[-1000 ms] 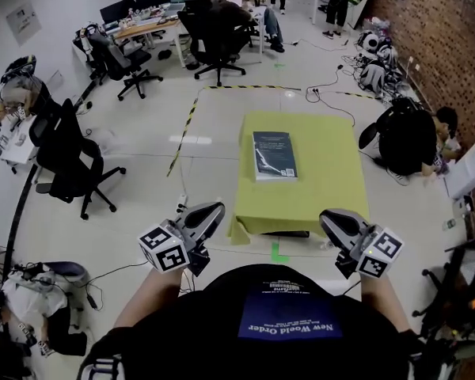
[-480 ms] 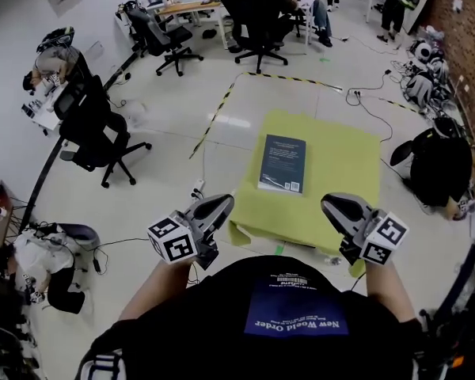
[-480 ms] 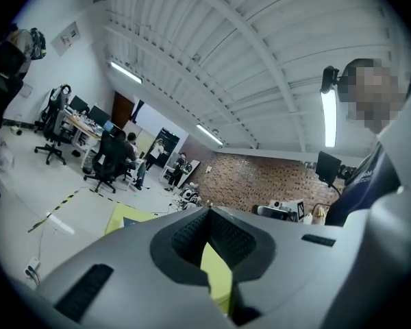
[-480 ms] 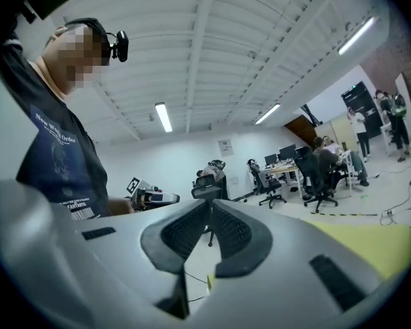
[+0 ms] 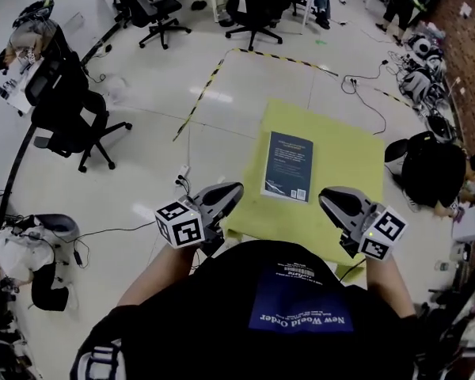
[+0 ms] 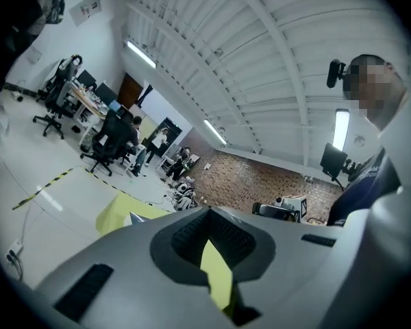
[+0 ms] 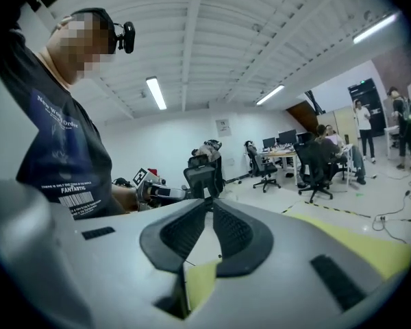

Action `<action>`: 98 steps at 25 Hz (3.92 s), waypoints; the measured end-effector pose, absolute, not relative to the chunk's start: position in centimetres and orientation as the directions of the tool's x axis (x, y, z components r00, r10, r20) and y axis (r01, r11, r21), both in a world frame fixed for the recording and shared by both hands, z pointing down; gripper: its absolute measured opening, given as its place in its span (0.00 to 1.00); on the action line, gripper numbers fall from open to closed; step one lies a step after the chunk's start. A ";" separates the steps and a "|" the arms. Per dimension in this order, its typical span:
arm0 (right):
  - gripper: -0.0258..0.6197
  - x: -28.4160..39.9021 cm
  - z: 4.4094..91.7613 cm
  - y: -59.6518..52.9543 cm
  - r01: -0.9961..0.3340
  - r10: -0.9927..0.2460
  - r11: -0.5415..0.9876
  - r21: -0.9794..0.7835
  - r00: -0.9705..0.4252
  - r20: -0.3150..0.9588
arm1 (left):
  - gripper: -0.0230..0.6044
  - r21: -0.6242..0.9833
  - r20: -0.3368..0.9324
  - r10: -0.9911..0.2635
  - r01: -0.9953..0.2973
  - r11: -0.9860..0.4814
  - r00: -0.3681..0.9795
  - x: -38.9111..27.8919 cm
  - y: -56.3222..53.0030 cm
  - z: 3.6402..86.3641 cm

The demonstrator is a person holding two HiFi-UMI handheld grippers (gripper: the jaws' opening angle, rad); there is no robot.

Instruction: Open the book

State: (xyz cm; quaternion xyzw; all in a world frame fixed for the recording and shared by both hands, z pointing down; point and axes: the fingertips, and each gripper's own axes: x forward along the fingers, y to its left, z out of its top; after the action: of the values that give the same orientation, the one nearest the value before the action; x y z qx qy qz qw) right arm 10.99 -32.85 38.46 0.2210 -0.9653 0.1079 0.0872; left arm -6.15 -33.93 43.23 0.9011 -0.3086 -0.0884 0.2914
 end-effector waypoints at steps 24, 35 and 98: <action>0.53 3.1 62.5 -46.1 0.624 0.261 0.781 -0.011 -0.311 0.914 | 0.34 0.774 0.496 -0.393 -0.599 -0.203 0.774 0.8 -44.0 62.8; 0.57 3.2 69.5 -48.1 0.842 0.173 0.516 -0.161 0.081 0.982 | 0.40 0.787 0.590 -0.215 -0.613 -0.062 0.778 3.2 -42.5 69.6; 0.04 32.2 59.9 -39.7 -0.521 -0.390 0.853 -0.013 -0.655 0.647 | 0.27 0.887 0.103 0.166 -0.015 -0.461 0.981 32.0 -41.7 61.0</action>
State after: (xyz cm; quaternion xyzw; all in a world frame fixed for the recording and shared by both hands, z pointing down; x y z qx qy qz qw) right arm 32.17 -39.69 59.88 0.2520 -0.9043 0.0992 0.3300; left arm 31.95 -41.73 61.04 0.8502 0.0445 0.0874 0.5172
